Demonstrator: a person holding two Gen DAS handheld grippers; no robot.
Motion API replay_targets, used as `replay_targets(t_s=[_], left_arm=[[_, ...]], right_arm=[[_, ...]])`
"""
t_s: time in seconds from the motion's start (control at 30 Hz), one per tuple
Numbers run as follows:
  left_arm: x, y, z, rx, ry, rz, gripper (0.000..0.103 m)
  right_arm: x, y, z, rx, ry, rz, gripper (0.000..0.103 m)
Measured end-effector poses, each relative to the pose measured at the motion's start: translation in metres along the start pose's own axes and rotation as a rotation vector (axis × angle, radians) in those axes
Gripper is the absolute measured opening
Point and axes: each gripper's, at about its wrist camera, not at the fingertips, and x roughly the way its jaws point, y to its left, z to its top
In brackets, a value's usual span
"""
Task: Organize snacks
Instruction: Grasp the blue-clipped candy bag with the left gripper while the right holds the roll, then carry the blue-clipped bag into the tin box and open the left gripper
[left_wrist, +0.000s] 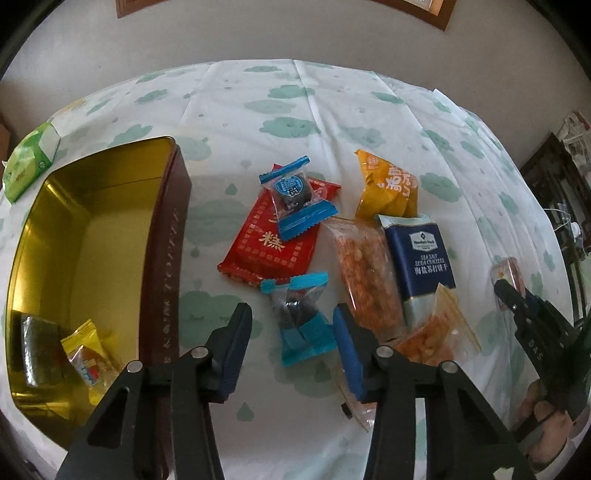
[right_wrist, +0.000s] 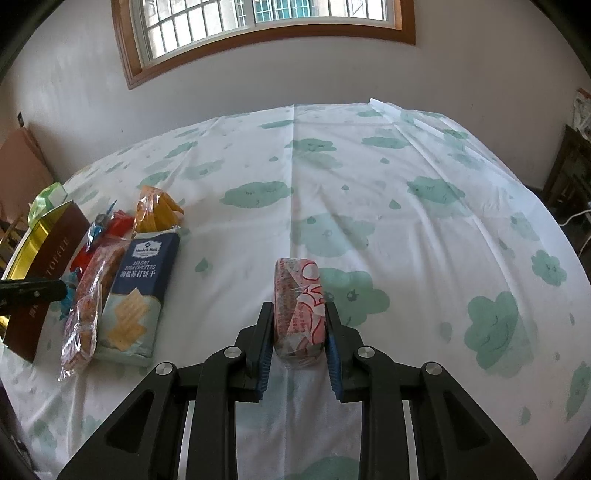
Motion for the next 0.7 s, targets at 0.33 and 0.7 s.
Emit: replay_targets(t_s=[0.33,0.7], left_arm=[[0.011,0.001,-0.001,0.007,0.028,-0.022,0.025],[-0.009,0.004,-0.021,0.041,0.011,-0.028,0.024]], right_arm=[[0.0,0.001,0.0,-0.004,0.001,-0.004,0.027],[0.001,0.007,0.0,-0.04,0.006,-0.047,0.027]])
